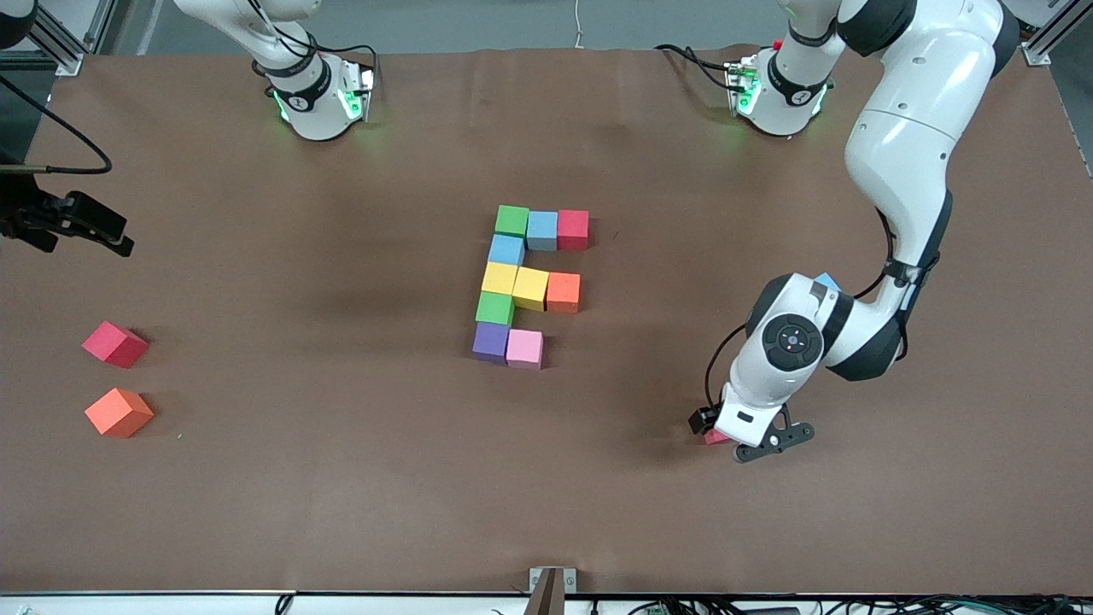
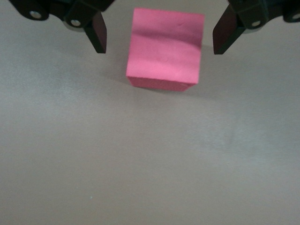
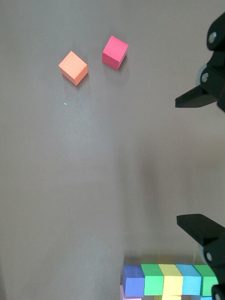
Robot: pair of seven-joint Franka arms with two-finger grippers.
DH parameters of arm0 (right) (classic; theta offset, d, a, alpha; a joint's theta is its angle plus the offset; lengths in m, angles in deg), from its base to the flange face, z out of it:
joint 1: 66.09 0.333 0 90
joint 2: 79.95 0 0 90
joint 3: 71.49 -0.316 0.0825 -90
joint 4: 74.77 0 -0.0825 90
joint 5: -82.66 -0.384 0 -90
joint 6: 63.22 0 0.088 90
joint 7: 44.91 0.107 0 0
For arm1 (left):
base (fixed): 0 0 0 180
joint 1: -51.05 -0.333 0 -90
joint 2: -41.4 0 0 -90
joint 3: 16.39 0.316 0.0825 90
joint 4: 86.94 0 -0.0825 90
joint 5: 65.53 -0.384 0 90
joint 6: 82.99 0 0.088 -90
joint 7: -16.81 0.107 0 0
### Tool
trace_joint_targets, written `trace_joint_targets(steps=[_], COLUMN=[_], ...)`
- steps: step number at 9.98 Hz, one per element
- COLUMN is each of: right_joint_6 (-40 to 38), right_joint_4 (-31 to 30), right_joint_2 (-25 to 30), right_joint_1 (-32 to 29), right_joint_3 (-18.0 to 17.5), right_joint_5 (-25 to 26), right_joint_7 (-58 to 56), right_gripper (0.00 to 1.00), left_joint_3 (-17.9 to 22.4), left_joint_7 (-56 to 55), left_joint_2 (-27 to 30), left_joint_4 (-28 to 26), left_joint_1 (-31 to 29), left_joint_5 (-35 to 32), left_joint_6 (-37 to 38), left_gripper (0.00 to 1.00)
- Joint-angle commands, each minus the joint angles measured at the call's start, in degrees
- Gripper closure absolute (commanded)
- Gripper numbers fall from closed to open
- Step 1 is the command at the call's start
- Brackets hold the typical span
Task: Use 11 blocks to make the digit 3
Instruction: 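Grasp the second pink block with the left gripper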
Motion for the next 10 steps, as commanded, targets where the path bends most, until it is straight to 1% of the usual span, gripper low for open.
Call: trace_joint_targets(steps=[1,3,4,5,6,8,9,10], right_joint_6=[-0.5,-0.5,-0.4,-0.3,-0.1,-0.1,0.1,-0.2], right_joint_4=[0.3,0.4,0.3,0.2,0.2,0.2,0.2,0.2], right_joint_2=[0.3,0.3,0.2,0.2,0.2,0.2,0.2,0.2], right_joint_1=[-0.5,-0.5,-0.3,-0.2,-0.2,-0.3,-0.5,-0.5], right_joint_3=[-0.3,-0.3,-0.4,-0.4,-0.4,-0.4,-0.4,-0.4], right_joint_5=[-0.3,-0.4,-0.4,-0.4,-0.4,-0.3,-0.4,-0.4], right_joint_7=[0.0,3.1,3.1,3.2,3.2,3.0,3.1,3.2], right_gripper=[0.0,0.0,0.0,0.0,0.0,0.0,0.0,0.0], left_joint_3=[0.1,0.1,0.2,0.1,0.1,0.1,-0.4,-0.8], left_joint_7=[1.4,2.2,2.1,2.0,2.0,0.5,-2.1,-7.4], left_joint_2=[-0.7,-0.8,-0.8,-0.7,-0.5,0.0,1.4,2.6], left_joint_4=[-0.5,-0.8,-0.8,-0.9,-1.5,-2.0,-1.5,-1.2], left_joint_1=[-0.6,-0.7,-0.7,-0.9,-1.2,-1.3,-1.2,-0.6], left_joint_5=[-0.6,-0.7,-0.6,-0.6,-0.6,-0.5,0.5,2.0], left_joint_6=[-1.8,-2.4,-2.4,-2.4,-2.4,-2.4,-1.9,-1.2], left_gripper=[0.0,0.01,0.11,0.35,0.55,0.67,0.72,0.72])
